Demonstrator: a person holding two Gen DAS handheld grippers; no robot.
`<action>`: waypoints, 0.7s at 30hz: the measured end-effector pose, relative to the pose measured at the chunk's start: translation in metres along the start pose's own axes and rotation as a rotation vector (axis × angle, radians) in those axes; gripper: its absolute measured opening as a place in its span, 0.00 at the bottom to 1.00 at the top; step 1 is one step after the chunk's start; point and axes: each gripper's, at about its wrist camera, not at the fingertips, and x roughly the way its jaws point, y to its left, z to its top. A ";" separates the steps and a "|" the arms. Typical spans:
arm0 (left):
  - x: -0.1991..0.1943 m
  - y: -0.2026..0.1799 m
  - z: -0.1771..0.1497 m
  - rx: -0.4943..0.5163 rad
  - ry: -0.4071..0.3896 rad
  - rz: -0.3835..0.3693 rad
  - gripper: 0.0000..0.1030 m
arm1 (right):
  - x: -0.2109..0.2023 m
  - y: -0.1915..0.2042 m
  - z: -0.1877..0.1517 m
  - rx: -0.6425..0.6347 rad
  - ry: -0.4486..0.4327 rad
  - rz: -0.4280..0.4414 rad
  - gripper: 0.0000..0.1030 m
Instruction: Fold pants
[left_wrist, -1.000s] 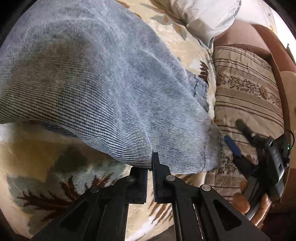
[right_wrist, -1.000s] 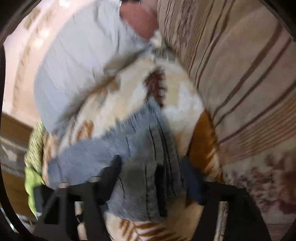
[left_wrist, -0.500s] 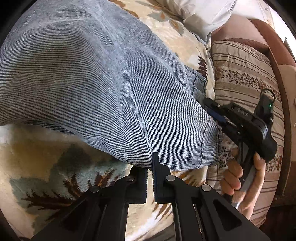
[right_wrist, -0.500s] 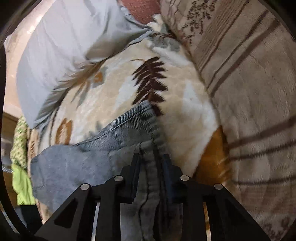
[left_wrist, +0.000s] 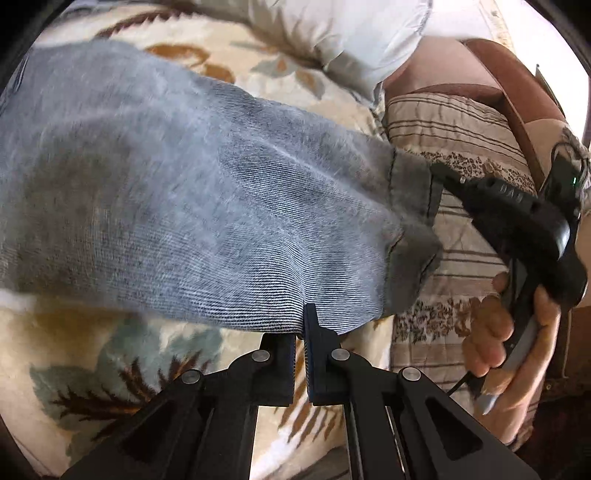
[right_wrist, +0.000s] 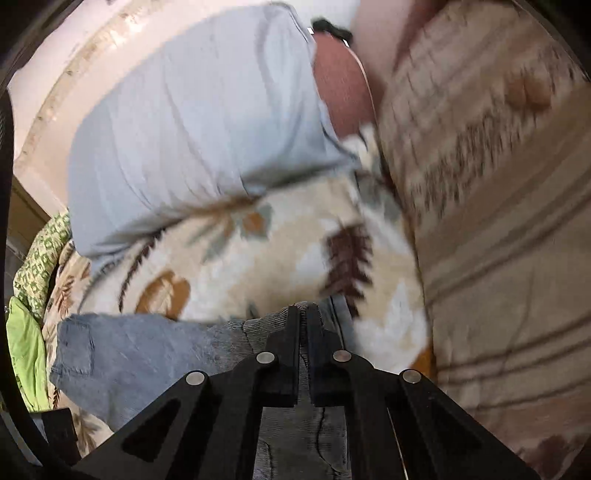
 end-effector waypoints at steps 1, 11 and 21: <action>0.003 -0.002 0.002 0.008 -0.002 0.005 0.02 | 0.001 -0.001 0.006 0.006 -0.005 0.002 0.02; 0.043 0.005 0.005 0.012 0.074 0.032 0.09 | 0.074 -0.044 -0.007 0.140 0.094 -0.006 0.09; 0.005 -0.029 -0.011 0.104 0.075 -0.062 0.39 | -0.049 -0.058 -0.053 0.408 -0.110 0.133 0.73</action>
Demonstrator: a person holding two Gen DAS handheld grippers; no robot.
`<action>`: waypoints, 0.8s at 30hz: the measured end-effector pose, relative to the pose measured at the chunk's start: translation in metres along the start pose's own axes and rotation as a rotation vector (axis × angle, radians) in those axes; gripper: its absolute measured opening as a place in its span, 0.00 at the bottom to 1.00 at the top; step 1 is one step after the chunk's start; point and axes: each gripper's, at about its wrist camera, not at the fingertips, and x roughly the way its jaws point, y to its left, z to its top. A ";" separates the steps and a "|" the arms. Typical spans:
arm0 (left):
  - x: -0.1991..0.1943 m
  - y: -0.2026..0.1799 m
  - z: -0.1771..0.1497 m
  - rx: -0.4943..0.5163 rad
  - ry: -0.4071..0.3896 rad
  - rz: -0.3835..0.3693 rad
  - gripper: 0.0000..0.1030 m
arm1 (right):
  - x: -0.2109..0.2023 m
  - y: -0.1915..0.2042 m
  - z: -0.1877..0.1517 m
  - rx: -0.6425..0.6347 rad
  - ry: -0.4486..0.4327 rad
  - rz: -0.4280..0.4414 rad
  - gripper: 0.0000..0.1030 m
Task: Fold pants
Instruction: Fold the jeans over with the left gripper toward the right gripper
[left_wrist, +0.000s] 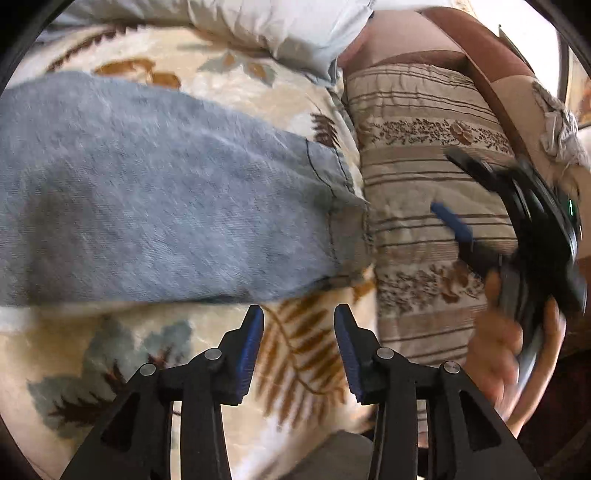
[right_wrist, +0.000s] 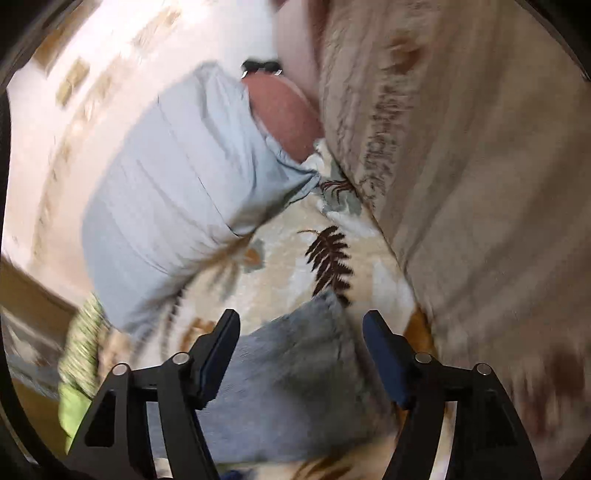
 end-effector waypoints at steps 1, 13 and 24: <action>0.002 0.004 0.001 -0.031 0.013 -0.012 0.40 | -0.005 -0.005 -0.008 0.050 -0.001 0.019 0.74; 0.057 0.060 0.011 -0.404 0.019 -0.129 0.53 | 0.010 -0.046 -0.041 0.115 0.032 0.004 0.74; 0.058 0.058 0.019 -0.575 -0.060 -0.074 0.30 | 0.032 -0.040 -0.043 0.062 0.079 0.031 0.74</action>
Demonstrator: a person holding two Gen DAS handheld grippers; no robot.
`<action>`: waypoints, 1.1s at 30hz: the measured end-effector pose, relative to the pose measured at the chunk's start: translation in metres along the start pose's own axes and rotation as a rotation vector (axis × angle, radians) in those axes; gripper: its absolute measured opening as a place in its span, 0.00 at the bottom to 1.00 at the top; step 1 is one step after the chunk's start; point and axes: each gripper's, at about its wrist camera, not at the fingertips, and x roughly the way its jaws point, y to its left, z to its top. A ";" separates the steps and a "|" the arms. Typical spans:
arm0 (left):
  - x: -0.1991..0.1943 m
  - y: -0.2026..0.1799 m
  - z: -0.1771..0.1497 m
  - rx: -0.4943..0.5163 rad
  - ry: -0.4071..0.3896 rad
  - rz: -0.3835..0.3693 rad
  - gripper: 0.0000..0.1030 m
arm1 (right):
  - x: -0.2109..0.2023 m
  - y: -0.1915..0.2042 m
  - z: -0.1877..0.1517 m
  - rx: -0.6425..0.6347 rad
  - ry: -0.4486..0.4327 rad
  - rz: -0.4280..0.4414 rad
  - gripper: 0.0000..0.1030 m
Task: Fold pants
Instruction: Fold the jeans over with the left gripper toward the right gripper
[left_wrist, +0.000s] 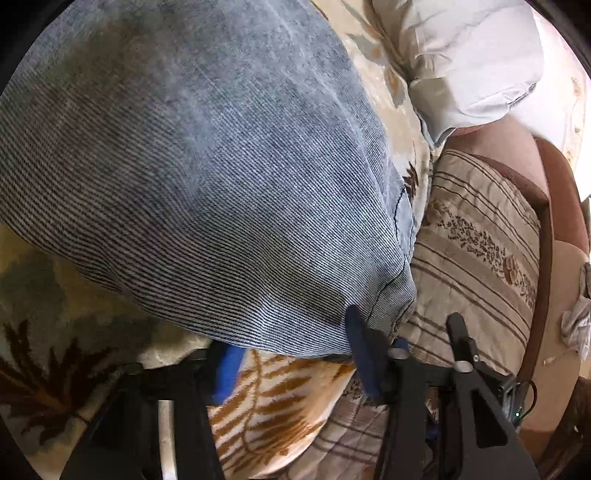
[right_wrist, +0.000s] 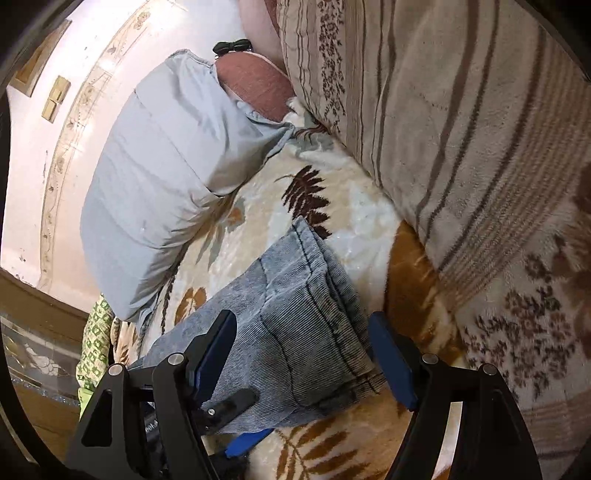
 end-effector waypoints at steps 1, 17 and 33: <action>0.001 -0.001 -0.001 0.001 0.009 -0.004 0.25 | 0.001 -0.001 0.000 0.001 0.003 -0.003 0.73; 0.008 0.006 0.010 -0.023 0.045 -0.050 0.07 | 0.011 -0.006 0.004 0.027 0.032 0.009 0.73; 0.014 0.024 0.031 -0.074 0.146 -0.164 0.07 | 0.063 -0.016 0.008 0.053 0.185 -0.117 0.13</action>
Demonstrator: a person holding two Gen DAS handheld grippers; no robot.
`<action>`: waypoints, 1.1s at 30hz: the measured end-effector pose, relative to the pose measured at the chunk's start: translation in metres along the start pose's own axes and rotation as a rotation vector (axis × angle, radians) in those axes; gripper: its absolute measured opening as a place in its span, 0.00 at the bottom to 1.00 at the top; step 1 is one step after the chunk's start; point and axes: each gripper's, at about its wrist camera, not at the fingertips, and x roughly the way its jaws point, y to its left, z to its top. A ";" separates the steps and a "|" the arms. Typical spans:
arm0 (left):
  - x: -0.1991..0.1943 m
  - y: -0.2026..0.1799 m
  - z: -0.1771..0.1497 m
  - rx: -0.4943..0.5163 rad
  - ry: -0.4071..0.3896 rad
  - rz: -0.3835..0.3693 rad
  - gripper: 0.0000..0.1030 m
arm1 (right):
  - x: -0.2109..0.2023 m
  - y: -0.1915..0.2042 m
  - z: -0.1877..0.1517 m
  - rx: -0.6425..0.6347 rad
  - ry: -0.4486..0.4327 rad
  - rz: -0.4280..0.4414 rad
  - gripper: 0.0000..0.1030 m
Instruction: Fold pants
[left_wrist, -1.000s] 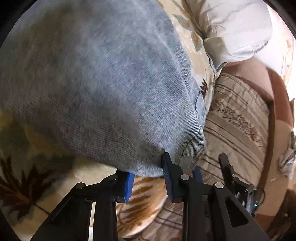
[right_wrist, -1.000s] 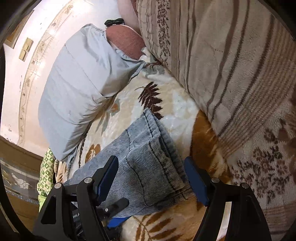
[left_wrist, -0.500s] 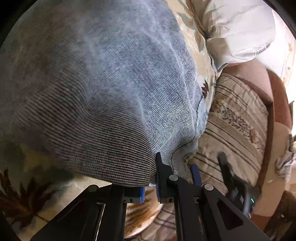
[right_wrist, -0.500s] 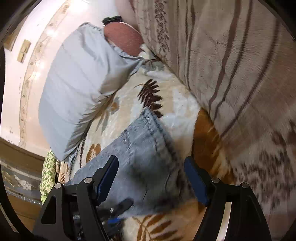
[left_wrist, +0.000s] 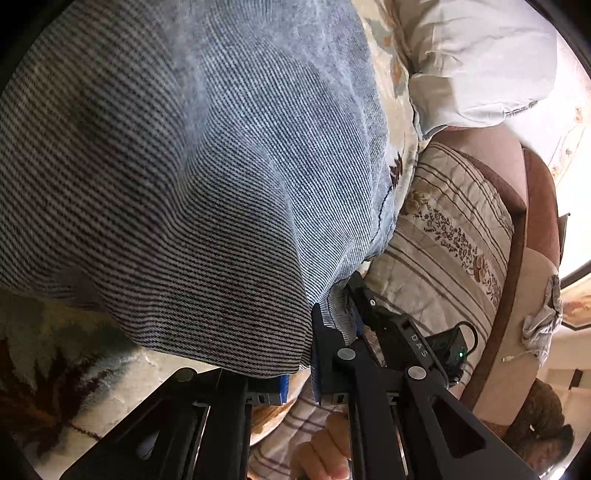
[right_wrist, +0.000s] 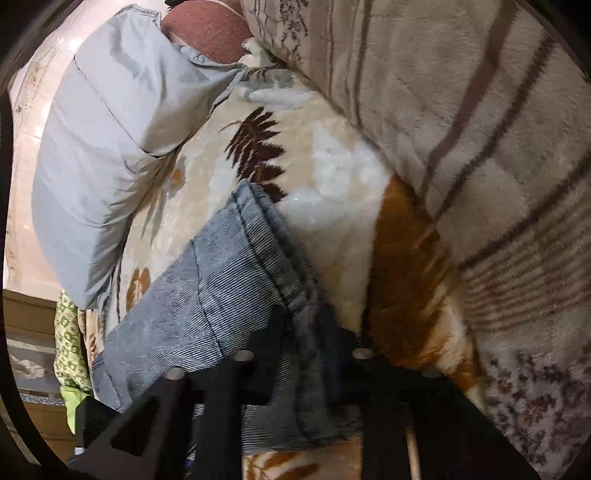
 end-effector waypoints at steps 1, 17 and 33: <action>-0.001 -0.001 -0.001 0.010 0.002 0.002 0.07 | -0.003 -0.001 -0.001 0.001 -0.007 0.014 0.12; -0.008 0.003 0.006 0.020 0.045 -0.008 0.07 | 0.001 0.002 -0.008 -0.042 0.011 -0.009 0.14; -0.076 -0.039 -0.038 0.406 0.060 0.132 0.33 | -0.085 0.088 -0.036 -0.318 -0.211 0.116 0.09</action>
